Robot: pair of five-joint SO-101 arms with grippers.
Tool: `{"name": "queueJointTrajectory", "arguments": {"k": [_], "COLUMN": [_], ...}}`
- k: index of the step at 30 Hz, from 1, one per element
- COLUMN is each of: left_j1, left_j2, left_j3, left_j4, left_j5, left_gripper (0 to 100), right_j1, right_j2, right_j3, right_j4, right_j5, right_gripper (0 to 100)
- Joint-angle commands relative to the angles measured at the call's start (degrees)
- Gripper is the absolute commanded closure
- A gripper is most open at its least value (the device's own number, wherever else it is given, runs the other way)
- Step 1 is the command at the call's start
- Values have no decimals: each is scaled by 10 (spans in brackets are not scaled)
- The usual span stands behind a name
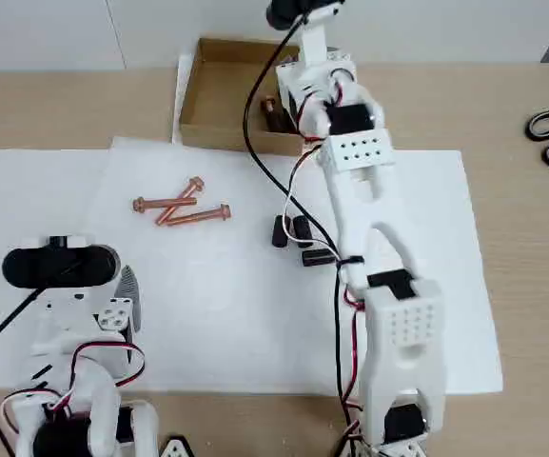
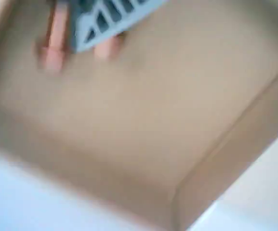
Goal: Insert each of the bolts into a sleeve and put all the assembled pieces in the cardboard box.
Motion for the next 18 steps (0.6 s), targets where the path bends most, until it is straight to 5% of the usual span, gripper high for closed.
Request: {"name": "queueJointTrajectory", "arguments": {"k": [1,12,18], "left_j1": [-2,2,2], "left_j2": [1,1,1], "left_j3": [-2,-2,-2], "left_j4": [-16,-13,-13], "left_j5": [5,5,5], "left_gripper": [844,844,844], "right_j1": [-7,-33,-72], "right_j2": [-109,-230,-236], "right_j3": [-27,-26,-18], "right_j4": [135,415,516], "right_j5": [3,-127,-136], "right_gripper": [800,800,800]}}
